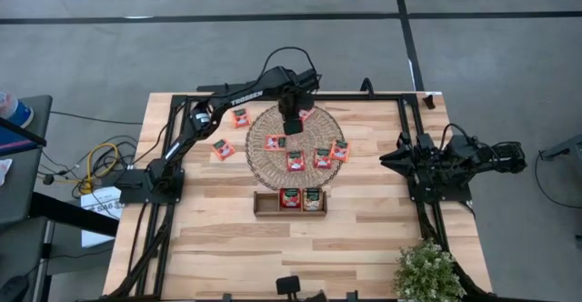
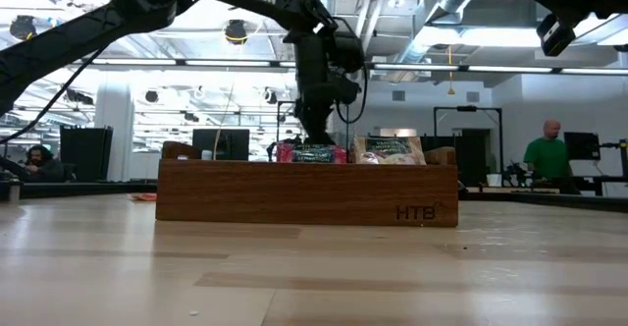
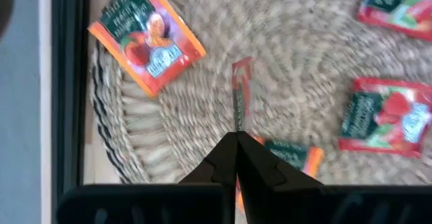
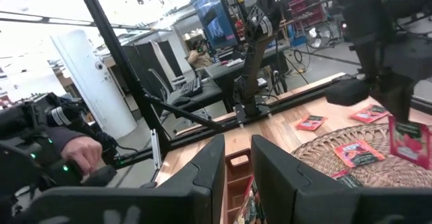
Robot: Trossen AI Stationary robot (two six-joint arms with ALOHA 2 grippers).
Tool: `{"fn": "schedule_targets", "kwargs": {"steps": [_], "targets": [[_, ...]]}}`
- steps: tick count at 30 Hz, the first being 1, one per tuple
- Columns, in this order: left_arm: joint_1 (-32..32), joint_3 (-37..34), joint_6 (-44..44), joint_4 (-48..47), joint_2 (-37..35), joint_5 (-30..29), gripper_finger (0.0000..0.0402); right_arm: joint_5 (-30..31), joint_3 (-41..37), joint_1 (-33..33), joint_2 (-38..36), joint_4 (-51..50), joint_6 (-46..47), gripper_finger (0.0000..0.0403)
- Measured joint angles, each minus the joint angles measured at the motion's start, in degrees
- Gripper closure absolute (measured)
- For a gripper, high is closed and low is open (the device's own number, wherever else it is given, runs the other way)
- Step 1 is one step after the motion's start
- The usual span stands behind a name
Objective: Pick & Place Tea
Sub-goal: Put the red tea bag into the middle section of the wooden organizer
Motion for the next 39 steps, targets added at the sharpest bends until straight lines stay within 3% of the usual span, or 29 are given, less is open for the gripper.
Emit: {"fn": "schedule_targets", "kwargs": {"steps": [17,26,39], "targets": [[-6.64,-0.03,-7.88,-6.93,-11.07,-1.97,0.0401,0.02,0.00,0.00,-0.02,-0.02,0.00,0.0337],[-15.61,-0.04,-14.86,-12.24,-14.59,-1.46,0.0401,0.02,0.00,0.00,-0.02,-0.02,-0.02,0.0337],[-27.71,-0.05,-22.93,-12.54,-14.72,0.02,0.0401,0.02,0.00,-0.01,-0.02,-0.07,-0.02,0.0337]]}}
